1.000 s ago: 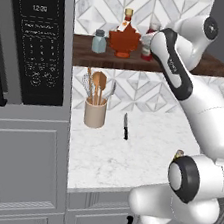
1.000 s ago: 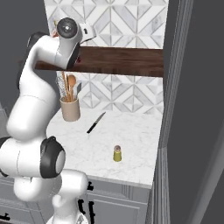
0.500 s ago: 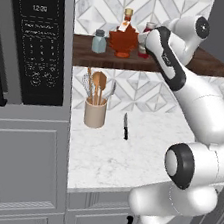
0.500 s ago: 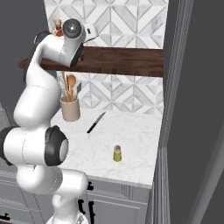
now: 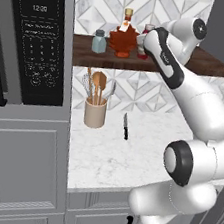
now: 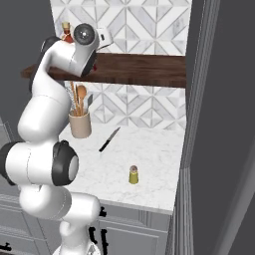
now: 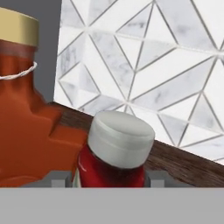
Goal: Put the shaker and condiment bottle from the counter next to their counterparts in the cabinet.
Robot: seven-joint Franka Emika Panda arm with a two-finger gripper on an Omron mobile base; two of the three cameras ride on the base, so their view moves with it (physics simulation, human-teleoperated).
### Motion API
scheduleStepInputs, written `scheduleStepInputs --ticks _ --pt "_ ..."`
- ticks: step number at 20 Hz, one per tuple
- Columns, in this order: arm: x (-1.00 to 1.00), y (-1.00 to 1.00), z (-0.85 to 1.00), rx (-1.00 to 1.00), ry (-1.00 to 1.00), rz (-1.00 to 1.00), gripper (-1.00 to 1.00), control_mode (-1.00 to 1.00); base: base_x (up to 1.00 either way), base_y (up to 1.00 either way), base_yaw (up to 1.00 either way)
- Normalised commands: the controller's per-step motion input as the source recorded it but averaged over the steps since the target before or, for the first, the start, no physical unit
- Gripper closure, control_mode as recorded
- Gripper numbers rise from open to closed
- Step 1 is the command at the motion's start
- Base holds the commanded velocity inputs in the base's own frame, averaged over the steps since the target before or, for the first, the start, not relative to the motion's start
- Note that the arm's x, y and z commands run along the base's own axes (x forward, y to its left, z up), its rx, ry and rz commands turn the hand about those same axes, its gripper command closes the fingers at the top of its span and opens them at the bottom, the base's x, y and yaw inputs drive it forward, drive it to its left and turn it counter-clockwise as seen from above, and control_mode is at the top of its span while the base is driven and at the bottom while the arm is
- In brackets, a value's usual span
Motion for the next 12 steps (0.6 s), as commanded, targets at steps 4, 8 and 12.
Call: scheduleStepInputs --ticks 4,8,12 --pt "0.00 0.08 -0.19 0.00 0.00 0.00 -1.00 -1.00 0.00 0.00 0.00" --pt "0.00 0.01 -0.04 0.00 0.00 0.00 -1.00 -1.00 0.00 0.00 0.00" --pt "-0.14 -0.09 0.11 0.00 0.00 0.00 -1.00 -1.00 0.00 0.00 0.00"
